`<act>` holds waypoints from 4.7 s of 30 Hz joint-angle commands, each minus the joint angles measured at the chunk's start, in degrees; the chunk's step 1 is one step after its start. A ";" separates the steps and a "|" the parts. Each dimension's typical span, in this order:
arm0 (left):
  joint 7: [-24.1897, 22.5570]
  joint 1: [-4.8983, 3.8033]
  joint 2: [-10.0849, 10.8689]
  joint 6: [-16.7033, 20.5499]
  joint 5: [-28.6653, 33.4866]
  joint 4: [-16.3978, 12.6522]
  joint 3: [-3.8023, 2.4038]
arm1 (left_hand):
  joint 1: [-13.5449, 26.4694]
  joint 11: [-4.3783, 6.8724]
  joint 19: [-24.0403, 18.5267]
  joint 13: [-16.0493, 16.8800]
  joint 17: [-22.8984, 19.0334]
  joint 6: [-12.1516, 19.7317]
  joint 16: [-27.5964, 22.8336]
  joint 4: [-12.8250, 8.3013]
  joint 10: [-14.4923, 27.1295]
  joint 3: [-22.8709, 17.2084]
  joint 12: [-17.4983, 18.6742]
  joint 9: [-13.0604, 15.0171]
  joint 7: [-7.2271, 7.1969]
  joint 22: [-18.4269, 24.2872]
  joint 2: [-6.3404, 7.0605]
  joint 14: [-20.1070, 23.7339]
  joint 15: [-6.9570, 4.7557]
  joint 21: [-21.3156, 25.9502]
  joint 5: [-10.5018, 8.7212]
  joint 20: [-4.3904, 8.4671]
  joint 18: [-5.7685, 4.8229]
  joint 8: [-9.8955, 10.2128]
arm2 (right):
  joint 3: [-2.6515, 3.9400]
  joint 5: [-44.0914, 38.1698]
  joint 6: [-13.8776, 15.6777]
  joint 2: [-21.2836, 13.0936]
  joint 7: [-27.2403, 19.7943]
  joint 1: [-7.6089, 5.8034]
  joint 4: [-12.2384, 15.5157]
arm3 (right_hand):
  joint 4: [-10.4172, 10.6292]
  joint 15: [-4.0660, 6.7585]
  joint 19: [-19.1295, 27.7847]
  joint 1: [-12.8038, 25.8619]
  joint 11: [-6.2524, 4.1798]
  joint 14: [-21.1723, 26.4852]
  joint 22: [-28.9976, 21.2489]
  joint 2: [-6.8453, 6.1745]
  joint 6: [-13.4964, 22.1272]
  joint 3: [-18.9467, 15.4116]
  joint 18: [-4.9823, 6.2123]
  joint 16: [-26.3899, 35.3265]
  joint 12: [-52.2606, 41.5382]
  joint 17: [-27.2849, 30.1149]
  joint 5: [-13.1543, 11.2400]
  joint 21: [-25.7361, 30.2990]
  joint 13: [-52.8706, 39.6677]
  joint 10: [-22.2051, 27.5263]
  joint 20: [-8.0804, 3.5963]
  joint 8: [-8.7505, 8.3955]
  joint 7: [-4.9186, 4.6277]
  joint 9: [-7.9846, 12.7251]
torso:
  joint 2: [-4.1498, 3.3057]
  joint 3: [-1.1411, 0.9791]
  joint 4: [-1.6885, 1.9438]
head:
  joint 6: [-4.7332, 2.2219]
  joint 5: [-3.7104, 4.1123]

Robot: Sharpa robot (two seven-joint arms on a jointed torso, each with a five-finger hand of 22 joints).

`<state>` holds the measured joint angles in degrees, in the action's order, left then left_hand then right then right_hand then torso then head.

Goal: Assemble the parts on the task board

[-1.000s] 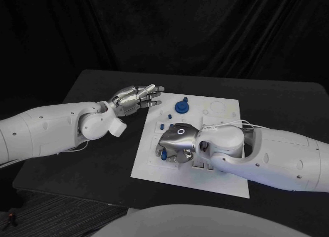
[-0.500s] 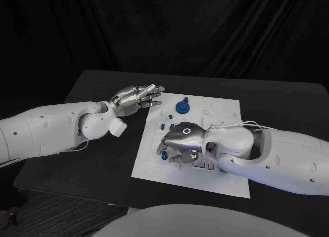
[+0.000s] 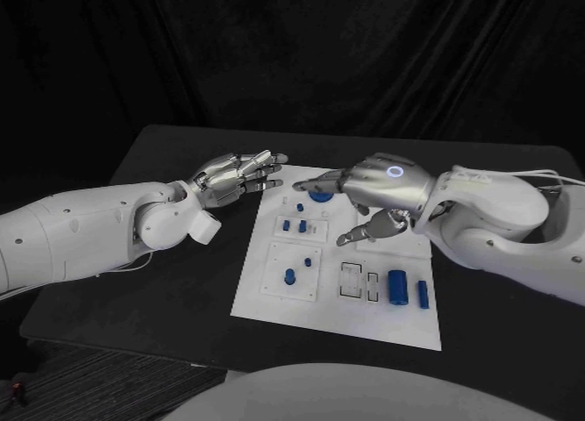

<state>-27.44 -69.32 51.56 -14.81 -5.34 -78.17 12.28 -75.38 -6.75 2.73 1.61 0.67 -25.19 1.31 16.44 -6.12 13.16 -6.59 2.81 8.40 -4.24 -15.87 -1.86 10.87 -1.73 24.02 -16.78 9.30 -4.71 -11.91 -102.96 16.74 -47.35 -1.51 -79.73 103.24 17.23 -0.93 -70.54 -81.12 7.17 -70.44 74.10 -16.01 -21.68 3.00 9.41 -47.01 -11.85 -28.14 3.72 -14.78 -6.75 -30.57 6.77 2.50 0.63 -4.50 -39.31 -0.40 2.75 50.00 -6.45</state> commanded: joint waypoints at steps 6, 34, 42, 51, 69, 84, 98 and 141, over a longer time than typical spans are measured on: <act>-0.77 0.11 0.05 -0.24 -0.07 -0.09 -0.04 | -0.15 -0.39 0.41 0.08 0.07 -0.21 0.39 -0.14 0.08 -0.34 -0.39 0.06 0.17 -0.09 -0.18 -0.13 0.42 -0.34 0.22 -0.08 0.35 -0.32 | 0.04 13.06 4.25 -6.23 3.56 -2.92 1.60 | -1.68 0.21 -1.42 3.50 -2.37 -0.42 0.70 9.59 -25.43 5.03 0.79 -1.29 -16.86 -0.51 0.38 0.34 -5.73 -23.44 0.13 6.60 -5.89 -4.20 | 0.04 0.04 -0.10 | 0.00 1.02; -1.28 0.12 0.26 -0.25 -0.07 -0.29 -0.04 | -0.21 -0.47 0.46 0.10 0.09 -0.27 0.46 -0.20 -0.02 -0.31 -0.51 0.07 0.22 -0.11 -0.02 -0.19 0.43 -0.37 0.28 -0.09 0.30 -0.38 | 0.01 41.06 -36.63 -8.60 38.04 -2.38 -0.06 | -1.87 6.63 -16.50 34.04 -9.55 -19.56 13.48 19.51 -48.37 -4.82 -7.56 -42.99 -78.15 -61.86 7.85 -67.16 -83.25 -59.43 -6.21 6.08 -2.39 -9.19 | -0.30 -0.05 0.09 | 0.00 4.73; -1.32 0.12 0.13 -0.29 -0.07 -0.21 -0.04 | -0.21 -0.47 0.46 0.10 0.09 -0.27 0.46 -0.20 -0.02 -0.31 -0.51 0.07 0.22 -0.11 -0.02 -0.19 0.43 -0.37 0.28 -0.09 0.30 -0.38 | 0.01 43.96 -36.68 -8.10 38.89 -0.11 -0.56 | -2.59 6.97 -16.41 33.19 -10.08 -19.56 13.47 19.24 -51.37 -5.50 -7.54 -42.99 -78.15 -61.86 7.42 -67.35 -83.25 -59.43 -6.31 7.12 -1.66 -10.17 | -0.22 0.00 0.03 | 0.00 5.44; -1.27 0.12 0.18 -0.30 -0.07 -0.21 -0.04 | -0.24 -0.51 0.45 0.11 0.08 -0.28 0.44 -0.22 -0.04 -0.32 -0.53 0.07 0.24 -0.09 0.01 -0.17 0.43 -0.36 0.30 -0.09 0.28 -0.40 | 0.00 43.03 -36.83 -7.80 39.10 2.31 -0.71 | -3.55 7.48 -14.86 32.16 -10.67 -19.56 12.26 19.12 -52.13 -5.79 -6.64 -42.99 -78.15 -61.86 7.18 -63.67 -83.25 -59.43 -6.77 7.65 -1.25 -11.17 | -0.26 -0.03 0.03 | 0.00 5.47; -1.00 0.15 0.10 -0.52 -0.07 -0.10 -0.04 | -0.26 -0.59 0.46 0.11 0.08 -0.27 0.45 -0.23 -0.06 -0.33 -0.56 0.07 0.31 -0.08 0.03 -0.17 0.44 -0.36 0.34 -0.10 0.24 -0.42 | -0.01 36.94 -37.79 -7.12 39.35 4.32 -1.20 | -4.70 7.12 -11.57 31.66 -10.05 -18.91 9.08 18.75 -48.93 -7.34 -4.67 -41.54 -78.15 -58.82 4.94 -54.37 -83.25 -59.43 -6.57 5.93 -2.11 -11.85 | -0.27 -0.06 0.04 | 0.00 5.13; -0.66 0.20 -0.08 -0.78 -0.07 0.06 -0.04 | -0.28 -0.65 0.49 0.11 0.08 -0.17 0.46 -0.23 -0.05 -0.34 -0.56 0.06 0.35 -0.10 0.04 -0.18 0.44 -0.38 0.36 -0.10 0.21 -0.41 | 0.00 37.17 -30.99 -6.19 39.26 5.64 -1.82 | -9.11 6.20 -11.47 27.30 -8.87 -18.58 7.64 19.38 -43.15 -6.27 -4.32 -40.42 -78.15 -56.70 15.75 -50.99 -83.25 -59.43 -5.78 4.42 -3.47 -13.79 | -0.27 -0.08 0.04 | 0.00 5.10; -0.58 0.34 -0.02 -1.08 -0.07 0.06 -0.04 | -0.32 -0.73 0.52 0.10 0.08 0.09 0.47 -0.30 -0.06 -0.25 -0.58 0.02 0.37 -0.10 0.31 -0.18 0.43 -0.40 0.40 -0.10 0.15 -0.37 | 0.02 53.44 -20.45 -8.15 37.80 5.48 0.41 | -21.18 6.93 -11.85 21.10 -9.74 -18.48 7.95 17.18 -36.19 9.03 -4.33 -40.31 -78.15 -56.29 45.94 -50.21 -83.25 -59.43 -6.58 17.27 -2.65 -29.17 | -0.25 -0.07 0.06 | 0.00 4.62; 0.02 0.51 0.50 -2.50 7.51 -1.38 -0.03 | -0.11 -0.80 0.80 0.23 0.18 0.00 0.76 -0.38 -0.49 0.03 -1.15 0.10 0.26 -0.20 0.98 -0.47 0.23 -0.54 1.38 -0.04 -0.05 -0.70 | 0.00 59.44 -16.21 -3.83 37.15 8.47 -0.90 | -19.01 5.56 -11.04 35.17 -8.11 -18.08 7.74 16.90 -27.93 17.62 -3.78 -39.37 -78.15 -54.26 29.88 -46.27 -83.25 -59.43 -5.16 18.52 -4.32 -33.09 | -0.29 -0.07 0.02 | 0.00 4.35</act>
<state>-26.72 -68.93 52.06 -16.26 1.94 -79.49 12.29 -75.38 -7.38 3.14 1.79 0.79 -24.86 1.76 16.28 -6.33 13.00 -7.51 2.85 8.71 -4.51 -15.25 -2.07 11.07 -1.96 25.13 -16.78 9.29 -5.16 -11.61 -41.72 -0.77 -51.33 34.65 -71.78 102.68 1.41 5.09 -81.68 -46.17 -1.31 -84.03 74.93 0.40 -50.15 17.24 4.93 -86.75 -89.85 -74.91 34.01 -61.38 -74.95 -84.04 1.15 21.51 -3.69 -37.77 -39.62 -0.46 2.80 50.00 -2.05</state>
